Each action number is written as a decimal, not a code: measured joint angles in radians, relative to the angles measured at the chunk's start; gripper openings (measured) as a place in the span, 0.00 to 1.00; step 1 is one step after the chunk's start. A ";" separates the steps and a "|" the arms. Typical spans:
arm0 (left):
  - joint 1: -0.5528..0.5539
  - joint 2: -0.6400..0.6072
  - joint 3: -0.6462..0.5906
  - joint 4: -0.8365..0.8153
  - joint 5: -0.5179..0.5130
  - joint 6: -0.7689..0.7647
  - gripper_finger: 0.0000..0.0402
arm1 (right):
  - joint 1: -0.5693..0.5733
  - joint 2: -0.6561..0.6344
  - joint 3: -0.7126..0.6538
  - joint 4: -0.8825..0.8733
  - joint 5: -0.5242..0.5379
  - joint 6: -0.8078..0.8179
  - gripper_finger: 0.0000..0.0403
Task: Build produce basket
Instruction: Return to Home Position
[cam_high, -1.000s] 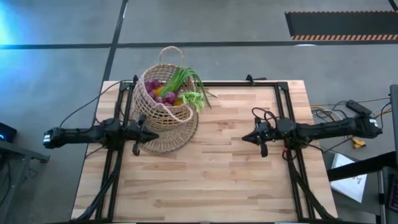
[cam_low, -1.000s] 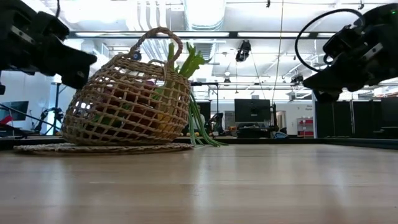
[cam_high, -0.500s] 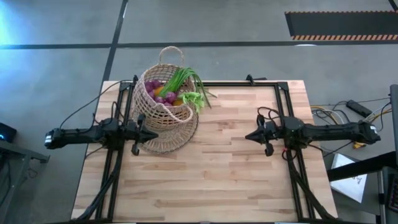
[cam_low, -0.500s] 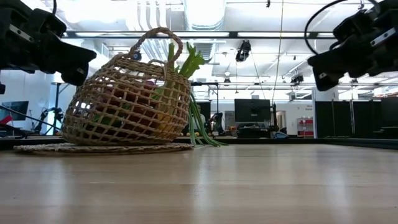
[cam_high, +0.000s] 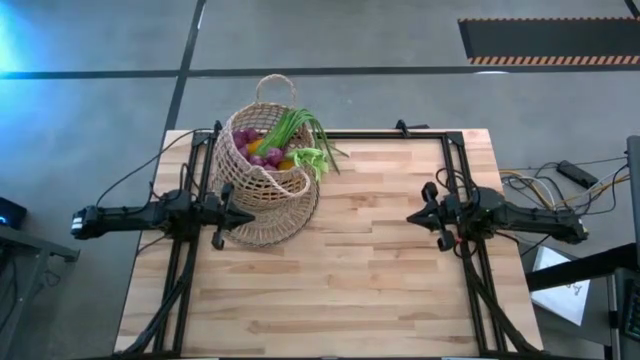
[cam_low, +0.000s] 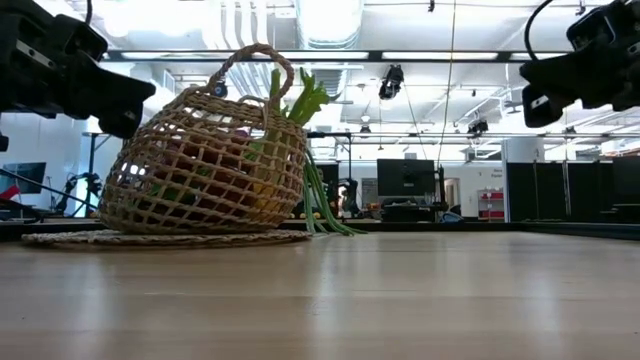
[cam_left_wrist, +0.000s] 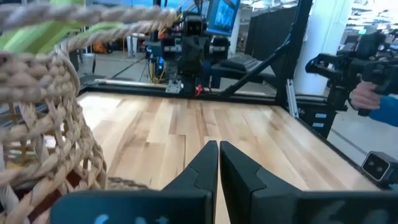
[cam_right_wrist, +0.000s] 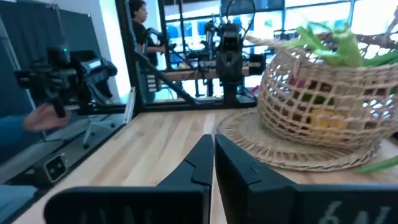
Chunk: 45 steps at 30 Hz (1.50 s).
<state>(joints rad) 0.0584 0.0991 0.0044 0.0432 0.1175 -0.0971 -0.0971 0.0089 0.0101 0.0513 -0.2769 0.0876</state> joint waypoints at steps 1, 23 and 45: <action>0.000 0.000 0.000 -0.004 0.000 0.000 0.00 | 0.000 0.001 0.000 -0.001 0.004 -0.001 0.02; 0.001 0.033 0.000 -0.001 -0.002 0.000 0.00 | 0.000 0.031 0.000 -0.029 0.221 -0.011 0.02; 0.001 0.038 0.000 0.001 -0.002 0.000 0.00 | 0.000 0.033 0.000 -0.031 0.225 -0.010 0.02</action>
<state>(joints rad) 0.0589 0.1368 0.0044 0.0441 0.1156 -0.0972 -0.0967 0.0422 0.0101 0.0204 -0.0521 0.0772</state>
